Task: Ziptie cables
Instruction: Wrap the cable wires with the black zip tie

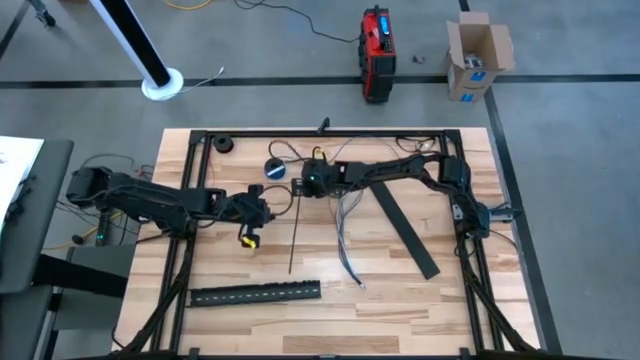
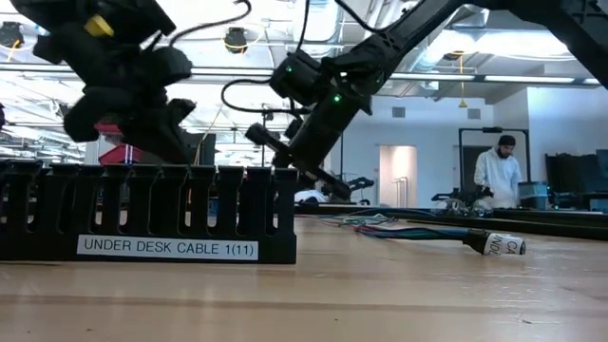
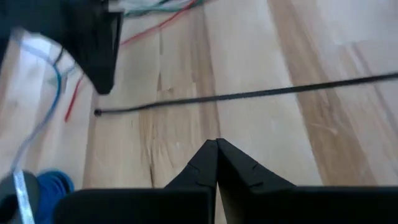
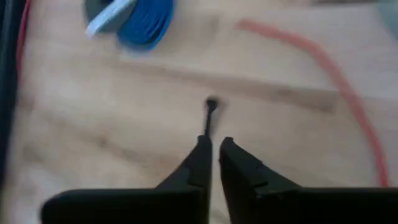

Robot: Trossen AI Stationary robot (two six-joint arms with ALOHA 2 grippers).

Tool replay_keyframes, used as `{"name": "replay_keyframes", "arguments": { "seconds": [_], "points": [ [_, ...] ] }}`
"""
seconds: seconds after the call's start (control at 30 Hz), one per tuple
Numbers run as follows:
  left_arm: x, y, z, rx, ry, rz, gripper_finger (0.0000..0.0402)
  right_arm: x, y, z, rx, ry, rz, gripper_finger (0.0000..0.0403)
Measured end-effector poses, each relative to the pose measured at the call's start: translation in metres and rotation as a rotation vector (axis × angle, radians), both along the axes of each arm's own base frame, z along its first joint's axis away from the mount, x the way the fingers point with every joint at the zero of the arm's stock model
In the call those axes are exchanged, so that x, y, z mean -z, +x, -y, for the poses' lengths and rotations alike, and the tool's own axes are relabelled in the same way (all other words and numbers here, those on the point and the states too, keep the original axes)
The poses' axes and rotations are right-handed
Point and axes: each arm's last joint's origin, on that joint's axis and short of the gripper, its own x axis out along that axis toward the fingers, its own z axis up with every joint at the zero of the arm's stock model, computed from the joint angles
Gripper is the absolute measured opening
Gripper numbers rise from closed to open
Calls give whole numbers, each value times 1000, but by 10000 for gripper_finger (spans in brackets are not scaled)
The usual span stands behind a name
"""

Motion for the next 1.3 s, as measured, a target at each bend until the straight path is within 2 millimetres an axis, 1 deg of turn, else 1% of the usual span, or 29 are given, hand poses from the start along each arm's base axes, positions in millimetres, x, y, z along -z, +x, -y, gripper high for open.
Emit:
{"name": "replay_keyframes", "arguments": {
  "seconds": [0.07, 0.27, 0.33, 0.4, 0.57, 0.8, 0.87, 0.97, 1.03, 1.3],
  "points": [
    [1, 4, -4, -28, -35, 22, 0, 0, -1, 5, -33, 42, 15, 71],
    [2, 6, -8, -59, -55, 37, 0, -2, 1, 5, -31, 55, 44, 175],
    [2, 6, -8, -61, -57, 37, 0, 0, 1, 6, -28, 56, 42, 200],
    [2, 6, -8, -61, -57, 35, 0, 1, 1, 6, -22, 54, 31, 214],
    [2, 6, -8, -52, -48, 35, 0, 3, -2, 7, -17, 35, -2, 215],
    [2, 6, -8, -56, -52, 36, 0, 0, 2, 9, 0, 3, 44, 200],
    [2, 6, -8, -54, -50, 36, 0, 5, 6, 10, 5, 2, 71, 199],
    [2, 6, -8, -54, -49, 36, 0, 20, 11, 10, -4, 49, 96, 198],
    [3, 6, -8, -55, -51, 29, 0, 22, 15, 10, -20, 68, 120, 198],
    [3, 6, -8, -50, -46, 26, 0, 23, 14, 7, -14, 83, 107, 195]
  ]
}}
